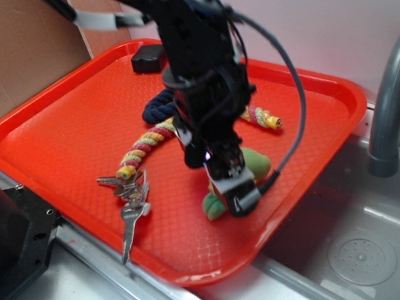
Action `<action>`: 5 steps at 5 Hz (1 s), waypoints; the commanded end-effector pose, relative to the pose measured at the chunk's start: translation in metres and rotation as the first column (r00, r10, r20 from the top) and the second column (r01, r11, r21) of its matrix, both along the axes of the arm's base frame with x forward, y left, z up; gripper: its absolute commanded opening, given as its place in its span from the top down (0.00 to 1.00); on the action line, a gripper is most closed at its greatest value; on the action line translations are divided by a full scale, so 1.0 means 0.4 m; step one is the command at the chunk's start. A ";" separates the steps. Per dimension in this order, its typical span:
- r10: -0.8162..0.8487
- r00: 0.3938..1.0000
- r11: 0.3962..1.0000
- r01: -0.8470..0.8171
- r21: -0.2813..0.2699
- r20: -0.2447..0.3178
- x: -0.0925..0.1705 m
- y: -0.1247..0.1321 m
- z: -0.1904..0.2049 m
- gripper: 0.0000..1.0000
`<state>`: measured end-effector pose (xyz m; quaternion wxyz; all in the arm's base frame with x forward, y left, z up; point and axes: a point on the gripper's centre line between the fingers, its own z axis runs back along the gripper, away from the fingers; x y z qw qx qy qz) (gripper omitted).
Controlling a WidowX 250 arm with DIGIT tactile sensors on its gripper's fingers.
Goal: Grab the green animal.
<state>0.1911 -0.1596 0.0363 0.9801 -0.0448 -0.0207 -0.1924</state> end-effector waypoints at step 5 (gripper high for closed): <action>0.234 0.968 0.970 -0.238 0.044 0.091 -0.030 0.261 0.276 1.00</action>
